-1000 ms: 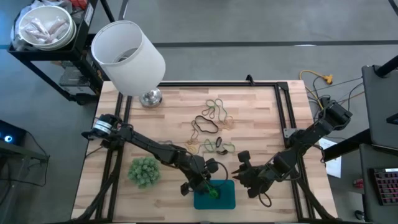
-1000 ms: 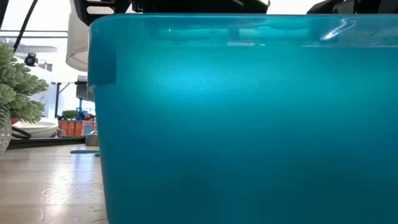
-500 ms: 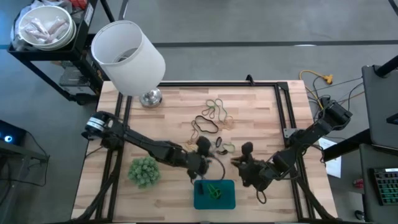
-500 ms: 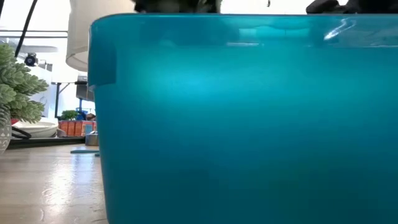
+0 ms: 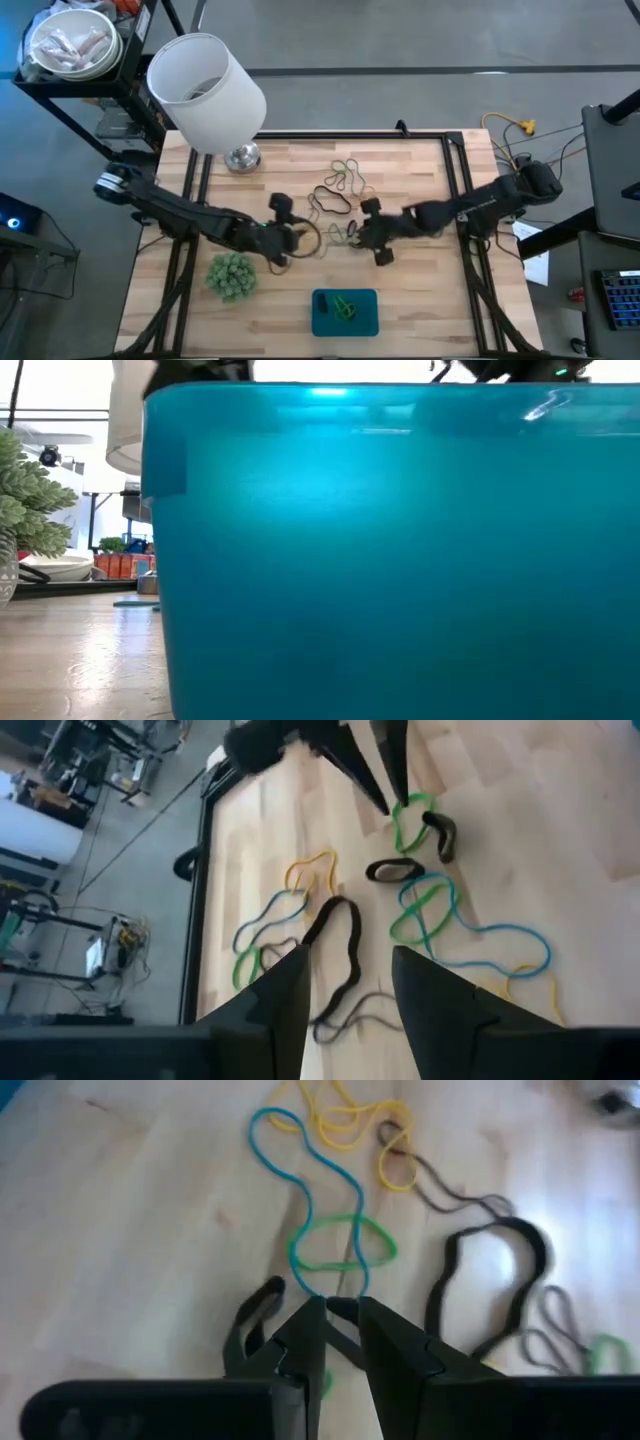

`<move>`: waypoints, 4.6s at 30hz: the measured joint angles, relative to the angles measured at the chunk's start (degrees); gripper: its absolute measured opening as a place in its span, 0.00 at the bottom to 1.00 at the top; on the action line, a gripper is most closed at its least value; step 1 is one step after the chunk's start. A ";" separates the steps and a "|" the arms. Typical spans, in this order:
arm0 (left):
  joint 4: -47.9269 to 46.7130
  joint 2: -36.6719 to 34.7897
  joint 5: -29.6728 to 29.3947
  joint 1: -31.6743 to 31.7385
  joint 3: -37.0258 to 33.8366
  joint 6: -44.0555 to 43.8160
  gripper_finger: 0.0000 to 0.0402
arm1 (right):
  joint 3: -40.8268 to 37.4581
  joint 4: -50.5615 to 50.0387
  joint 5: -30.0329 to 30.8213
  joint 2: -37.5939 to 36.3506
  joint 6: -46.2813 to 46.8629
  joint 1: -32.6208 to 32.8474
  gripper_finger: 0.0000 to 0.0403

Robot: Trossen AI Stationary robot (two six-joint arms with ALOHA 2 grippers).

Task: Pick and place rubber bands into bin
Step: Put the black rubber band into the blue bin

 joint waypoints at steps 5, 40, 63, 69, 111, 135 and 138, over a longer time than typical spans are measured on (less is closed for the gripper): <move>4.71 -8.11 0.00 0.02 -7.34 -1.12 0.32 | 0.00 0.37 -10.12 0.01 -3.21 -7.30 0.14; 13.13 -15.47 0.78 -0.07 -14.74 -1.07 0.32 | 0.31 4.14 -20.72 9.49 -7.05 -13.93 0.13; 13.41 -15.45 1.39 -0.03 -14.78 -1.07 0.32 | 0.72 4.29 -21.01 14.39 -7.03 -15.12 0.12; 13.43 -15.45 1.39 -0.03 -14.78 -1.07 0.32 | 0.61 3.85 -17.54 13.44 -8.67 -14.90 0.03; 13.67 -15.42 1.74 -0.03 -14.80 -1.16 0.32 | 0.46 14.16 -15.95 -1.12 -5.11 18.16 0.02; 13.99 -15.32 1.84 -0.07 -15.06 -1.20 0.32 | 1.53 19.79 -16.29 5.44 0.58 18.39 0.02; 13.95 -15.29 1.83 -0.07 -15.06 -1.16 0.32 | 1.51 19.76 -16.74 5.44 0.86 18.39 0.02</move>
